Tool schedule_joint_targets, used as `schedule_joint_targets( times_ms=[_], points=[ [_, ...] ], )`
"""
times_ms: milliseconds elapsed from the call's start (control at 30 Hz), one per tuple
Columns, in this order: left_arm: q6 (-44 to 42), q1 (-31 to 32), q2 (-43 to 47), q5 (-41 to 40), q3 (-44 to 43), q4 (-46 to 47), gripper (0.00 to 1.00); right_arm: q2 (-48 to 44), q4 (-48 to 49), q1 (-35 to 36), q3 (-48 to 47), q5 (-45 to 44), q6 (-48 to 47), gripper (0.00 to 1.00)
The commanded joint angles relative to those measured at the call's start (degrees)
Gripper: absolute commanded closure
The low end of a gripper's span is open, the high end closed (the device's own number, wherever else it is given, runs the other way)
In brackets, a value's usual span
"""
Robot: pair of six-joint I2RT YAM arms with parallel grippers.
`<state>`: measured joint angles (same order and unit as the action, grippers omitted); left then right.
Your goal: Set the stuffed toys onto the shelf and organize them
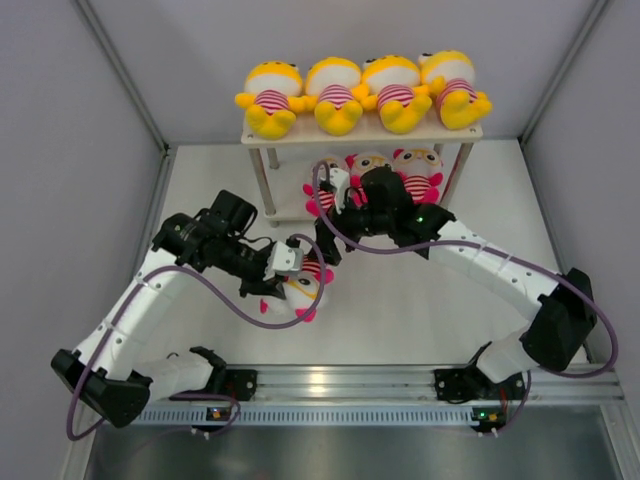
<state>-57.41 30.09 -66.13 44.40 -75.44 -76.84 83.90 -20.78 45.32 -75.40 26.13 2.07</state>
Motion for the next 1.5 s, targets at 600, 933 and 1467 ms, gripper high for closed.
schedule_joint_targets(
  times_ms=[600, 933, 1467],
  points=[
    [13.97, 0.24, 1.53, -16.17, -4.29, 6.86, 0.74, -13.57, 13.91, 6.89, 13.86, -17.19, 12.60, 1.00],
    [22.68, 0.24, -0.32, -20.58, -4.64, 12.14, 0.01, -20.00, 29.38, 6.97, 27.74, -40.27, 29.03, 1.00],
    [37.89, 8.47, -14.90, -27.52, 7.50, 39.21, 0.01, -22.80, 30.81, 10.05, 37.06, -55.05, 47.83, 1.00]
  ],
)
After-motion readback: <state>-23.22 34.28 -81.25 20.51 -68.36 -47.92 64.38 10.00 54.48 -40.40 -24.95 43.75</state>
